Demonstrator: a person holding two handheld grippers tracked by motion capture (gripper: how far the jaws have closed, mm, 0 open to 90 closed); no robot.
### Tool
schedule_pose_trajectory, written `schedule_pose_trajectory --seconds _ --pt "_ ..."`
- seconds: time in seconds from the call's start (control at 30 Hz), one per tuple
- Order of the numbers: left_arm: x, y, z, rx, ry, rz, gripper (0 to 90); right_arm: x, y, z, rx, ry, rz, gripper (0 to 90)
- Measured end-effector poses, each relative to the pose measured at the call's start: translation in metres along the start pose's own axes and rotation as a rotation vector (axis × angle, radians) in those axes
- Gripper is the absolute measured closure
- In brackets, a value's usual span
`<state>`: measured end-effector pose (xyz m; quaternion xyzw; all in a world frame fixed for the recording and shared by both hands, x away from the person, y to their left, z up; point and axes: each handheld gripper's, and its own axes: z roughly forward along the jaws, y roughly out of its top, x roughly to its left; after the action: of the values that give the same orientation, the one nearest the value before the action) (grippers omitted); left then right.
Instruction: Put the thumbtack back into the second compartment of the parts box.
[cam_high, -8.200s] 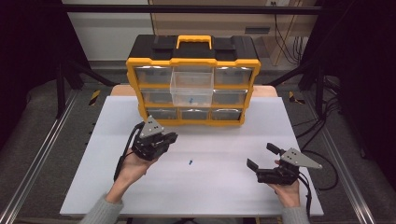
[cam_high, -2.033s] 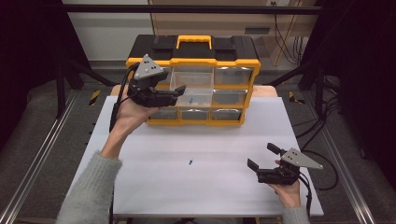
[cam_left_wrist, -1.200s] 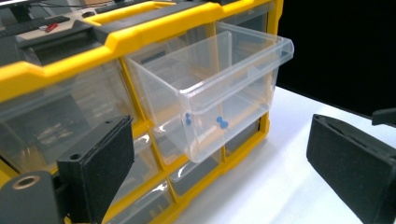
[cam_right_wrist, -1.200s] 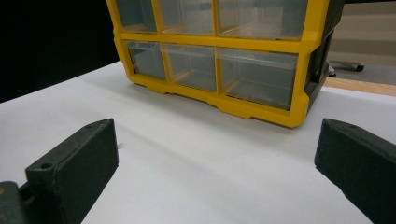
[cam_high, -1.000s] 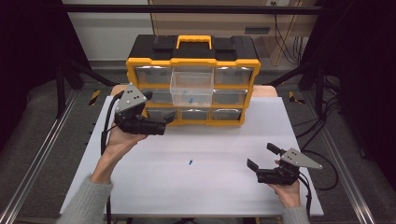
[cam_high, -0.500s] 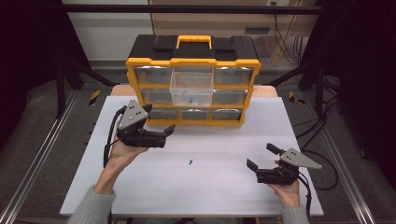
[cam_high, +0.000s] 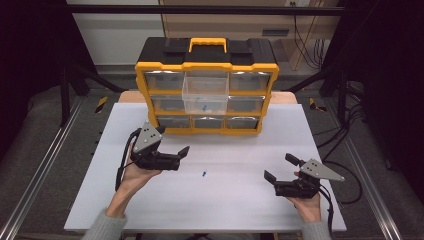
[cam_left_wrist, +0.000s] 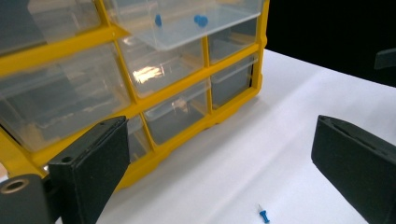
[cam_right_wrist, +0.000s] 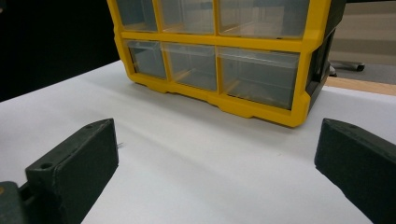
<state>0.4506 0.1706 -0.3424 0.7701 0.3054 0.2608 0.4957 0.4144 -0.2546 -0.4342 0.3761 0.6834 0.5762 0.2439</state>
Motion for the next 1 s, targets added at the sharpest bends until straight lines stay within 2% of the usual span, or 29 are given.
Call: schedule_pose_trajectory --seconds 0.17,0.2,0.23,0.27,0.3,0.33,0.37,0.43,0.47,0.6,1.0 --pt "-0.001 -0.008 0.005 0.037 -0.013 -0.02 4.0 0.0 0.0 0.0 0.004 -0.001 0.001 0.3" --pt "-0.002 -0.009 0.006 0.036 -0.015 -0.026 4.0 -0.002 -0.001 0.001 0.0 0.001 -0.03 0.3" --pt "-0.002 -0.011 0.006 0.039 -0.016 -0.023 4.0 -0.002 -0.001 0.0 0.001 0.002 -0.032 0.3" --pt "-0.003 -0.011 0.007 0.041 -0.014 -0.018 4.0 0.0 0.0 0.001 0.002 -0.002 0.0 0.3" --pt "-0.003 -0.012 0.009 0.039 -0.009 -0.012 4.0 0.001 0.0 0.0 0.006 0.001 0.008 0.3" --pt "-0.003 -0.013 0.01 0.041 -0.008 -0.007 4.0 0.001 0.0 0.0 0.007 0.003 0.007 0.3" --pt "-0.004 -0.014 0.011 0.044 -0.007 -0.002 4.0 -0.001 -0.001 0.001 0.001 0.001 -0.027 0.3" --pt "-0.004 -0.016 0.015 0.049 0.0 0.014 4.0 -0.001 -0.001 0.001 -0.001 0.001 -0.024 0.3" --pt "-0.006 -0.018 0.016 0.063 -0.013 -0.015 4.0 -0.002 -0.001 0.001 0.0 0.001 -0.029 0.3" --pt "-0.01 -0.024 0.024 0.085 -0.017 -0.01 4.0 0.0 -0.001 0.001 0.003 0.001 -0.004 0.3" --pt "-0.019 -0.039 0.043 0.145 -0.031 -0.008 4.5 0.0 -0.001 0.001 -0.005 0.002 -0.016 0.3"
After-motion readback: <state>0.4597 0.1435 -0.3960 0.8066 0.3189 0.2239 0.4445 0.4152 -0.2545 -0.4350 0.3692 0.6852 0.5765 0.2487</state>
